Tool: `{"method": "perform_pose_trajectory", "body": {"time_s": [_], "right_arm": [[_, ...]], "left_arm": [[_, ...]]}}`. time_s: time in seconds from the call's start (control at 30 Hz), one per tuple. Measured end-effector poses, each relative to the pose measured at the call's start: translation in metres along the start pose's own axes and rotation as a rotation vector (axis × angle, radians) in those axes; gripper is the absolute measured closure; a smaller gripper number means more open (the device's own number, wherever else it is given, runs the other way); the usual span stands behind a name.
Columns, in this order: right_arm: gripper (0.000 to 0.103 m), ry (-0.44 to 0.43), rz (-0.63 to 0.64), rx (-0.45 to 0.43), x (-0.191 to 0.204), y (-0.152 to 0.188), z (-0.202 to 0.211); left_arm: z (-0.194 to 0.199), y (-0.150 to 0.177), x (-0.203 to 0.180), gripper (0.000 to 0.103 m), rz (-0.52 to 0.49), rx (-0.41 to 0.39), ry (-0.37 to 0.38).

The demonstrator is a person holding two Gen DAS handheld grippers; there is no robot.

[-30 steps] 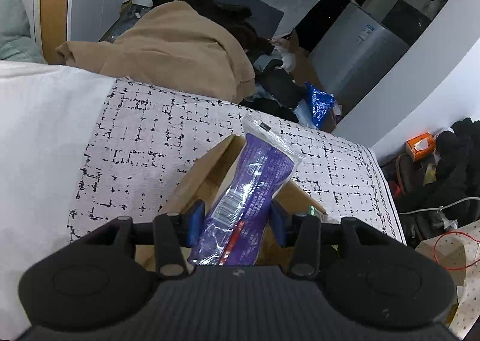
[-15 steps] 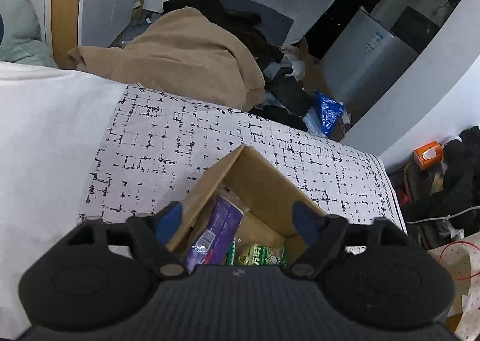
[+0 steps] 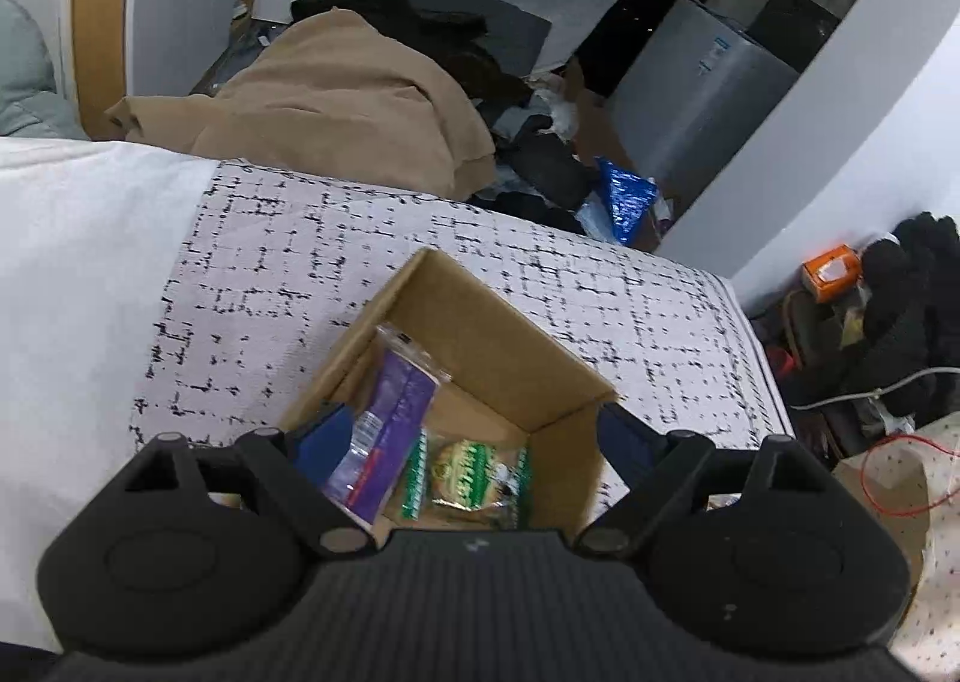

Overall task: Organize snacks
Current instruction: 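Carry both snacks over the cardboard box and open both grippers to drop them, then move both grippers back toward the green candies and blue packet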

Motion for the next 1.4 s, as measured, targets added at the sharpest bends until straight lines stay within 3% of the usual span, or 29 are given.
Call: {"method": "perform_pose_trajectory", "body": {"time_s": [0.4,0.73,0.87,1.1,1.4], "right_arm": [[0.000,0.068,-0.035,-0.023,-0.041,0.003,0.029],[0.000,0.092,-0.072,-0.005,-0.071,0.018,0.038],[0.001,0.081,-0.093,0.011,-0.080,0.028,0.041],[0.007,0.057,-0.115,0.043,-0.093,0.042,0.046],[0.020,0.050,-0.165,0.085,-0.114,0.065,0.045]], "left_arm": [[0.008,0.019,-0.030,0.014,-0.113,0.012,0.040],[0.021,0.062,-0.070,0.014,-0.285,0.079,0.156],[0.026,0.084,-0.082,0.014,-0.342,0.099,0.169],[0.034,0.107,-0.096,0.015,-0.408,0.101,0.204],[0.040,0.127,-0.106,0.018,-0.476,0.109,0.192]]}}
Point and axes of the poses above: each gripper's, at about its wrist camera, not at the fingertips, and z roughly against the way its jaws point, x to its left, y to its underside, the point moved 4 cm from there along -z, roughly the way its jaws point, and after that the axes turned 7 degrees about -x, right-handed, at the moved point
